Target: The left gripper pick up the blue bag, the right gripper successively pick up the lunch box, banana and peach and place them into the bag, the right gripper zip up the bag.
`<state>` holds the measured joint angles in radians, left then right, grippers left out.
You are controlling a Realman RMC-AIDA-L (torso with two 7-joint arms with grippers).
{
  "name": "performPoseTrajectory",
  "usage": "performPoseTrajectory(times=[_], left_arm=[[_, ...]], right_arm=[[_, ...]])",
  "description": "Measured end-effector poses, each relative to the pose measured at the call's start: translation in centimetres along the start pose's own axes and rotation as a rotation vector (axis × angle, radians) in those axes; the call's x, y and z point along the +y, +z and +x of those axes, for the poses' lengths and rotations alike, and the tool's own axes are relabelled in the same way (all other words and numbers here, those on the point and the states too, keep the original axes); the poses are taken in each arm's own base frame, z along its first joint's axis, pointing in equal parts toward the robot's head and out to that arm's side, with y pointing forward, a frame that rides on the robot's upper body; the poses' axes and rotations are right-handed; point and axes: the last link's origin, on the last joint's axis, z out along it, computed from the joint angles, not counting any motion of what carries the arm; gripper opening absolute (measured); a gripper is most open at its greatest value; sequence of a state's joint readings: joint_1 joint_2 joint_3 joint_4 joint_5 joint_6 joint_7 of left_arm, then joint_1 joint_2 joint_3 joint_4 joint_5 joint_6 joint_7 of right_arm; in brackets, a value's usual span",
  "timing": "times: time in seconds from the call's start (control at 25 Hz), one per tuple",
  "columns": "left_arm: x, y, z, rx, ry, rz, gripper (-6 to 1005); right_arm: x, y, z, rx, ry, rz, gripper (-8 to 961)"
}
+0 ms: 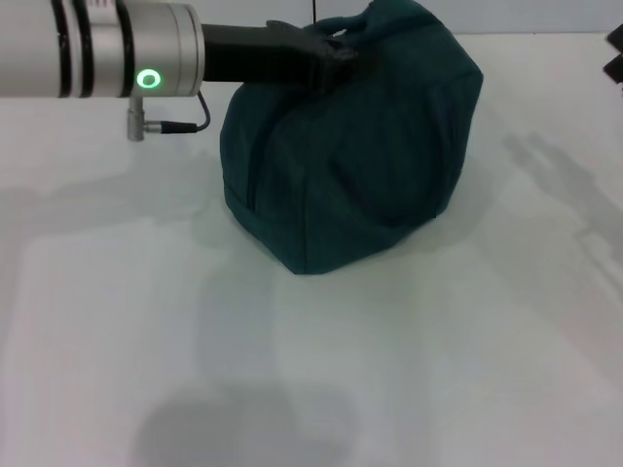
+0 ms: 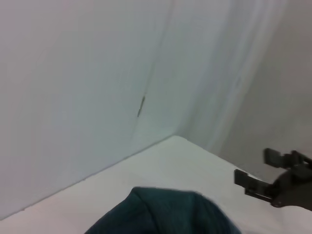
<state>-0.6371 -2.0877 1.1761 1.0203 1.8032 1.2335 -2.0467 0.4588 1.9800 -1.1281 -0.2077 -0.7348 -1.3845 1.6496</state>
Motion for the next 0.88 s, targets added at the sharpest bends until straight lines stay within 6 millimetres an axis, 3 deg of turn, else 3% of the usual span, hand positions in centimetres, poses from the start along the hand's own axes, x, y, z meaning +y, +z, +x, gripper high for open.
performPoseTrajectory(times=[0.2, 0.28, 0.64, 0.88], left_arm=[[-0.3, 1.3, -0.4, -0.018, -0.072, -0.013, 117], [-0.3, 1.5, -0.2, -0.011, -0.084, -0.023, 122], [0.2, 0.0, 1.1, 0.109, -0.107, -0.067, 459], [1.2, -2.8, 2.4, 0.163, -0.074, -0.167, 703]], right_arm=[[0.1, -0.3, -0.6, -0.020, -0.006, -0.006, 736], [0.1, -0.3, -0.6, -0.017, -0.011, -0.009, 740], [1.2, -0.3, -1.0, 0.006, -0.064, -0.081, 759], [4.6, 0.7, -0.8, 0.152, -0.263, -0.300, 763]])
